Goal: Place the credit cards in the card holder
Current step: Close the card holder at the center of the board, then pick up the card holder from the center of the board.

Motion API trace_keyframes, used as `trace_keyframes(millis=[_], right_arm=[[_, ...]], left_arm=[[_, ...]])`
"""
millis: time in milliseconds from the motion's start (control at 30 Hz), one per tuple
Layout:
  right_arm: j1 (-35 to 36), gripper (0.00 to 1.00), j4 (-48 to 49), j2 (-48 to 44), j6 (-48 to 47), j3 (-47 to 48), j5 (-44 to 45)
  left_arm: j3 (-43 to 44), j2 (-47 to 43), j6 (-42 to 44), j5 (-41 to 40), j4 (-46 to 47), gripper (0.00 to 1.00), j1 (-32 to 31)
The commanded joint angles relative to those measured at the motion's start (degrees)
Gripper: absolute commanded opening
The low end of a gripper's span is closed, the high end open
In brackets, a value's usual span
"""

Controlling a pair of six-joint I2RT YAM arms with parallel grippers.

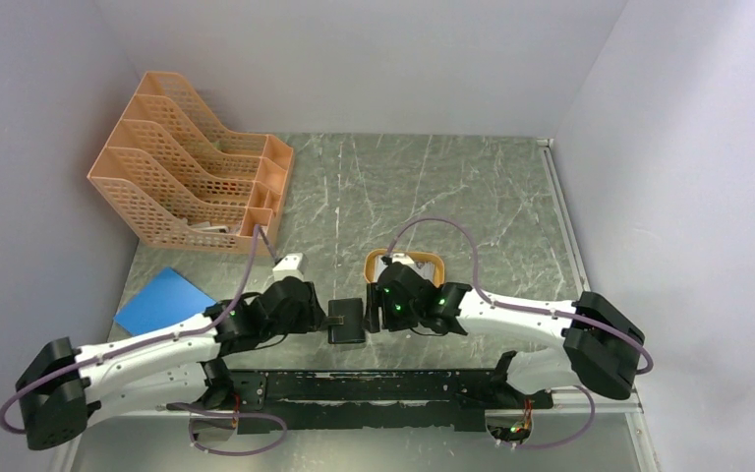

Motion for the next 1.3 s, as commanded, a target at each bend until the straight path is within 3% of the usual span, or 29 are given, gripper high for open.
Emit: trace_keyframes(millis=[0,300,567,1000,1100,1267], right_arm=[[-1.7,0.66,7.1,1.6,3.8,-0.4,0.6],[-2.1,0.65,7.2,1.9,4.0,-1.0,0.2],[-2.2,0.65,7.4,3.7,5.3,-1.5,-0.8],[-2.2,0.64,10.3,6.7,6.4,-2.6,-2.6],[-2.2,0.64,10.1,6.7,6.4,-2.4,-2.6],[-2.3,0.63,9.5,6.2,6.3,-2.2,-2.6]], left_arm=[[0.0,5.2,0.3,4.7,6.7,0.44,0.4],[1.9,12.5,2.5,7.5,8.1,0.47,2.4],[1.3,13.9,1.8,14.4,9.8,0.48,2.4],[1.4,17.1,0.4,17.7,10.9,0.5,2.4],[1.9,18.5,0.7,16.1,9.3,0.45,2.4],[1.1,18.4,0.3,13.2,7.7,0.27,2.3]])
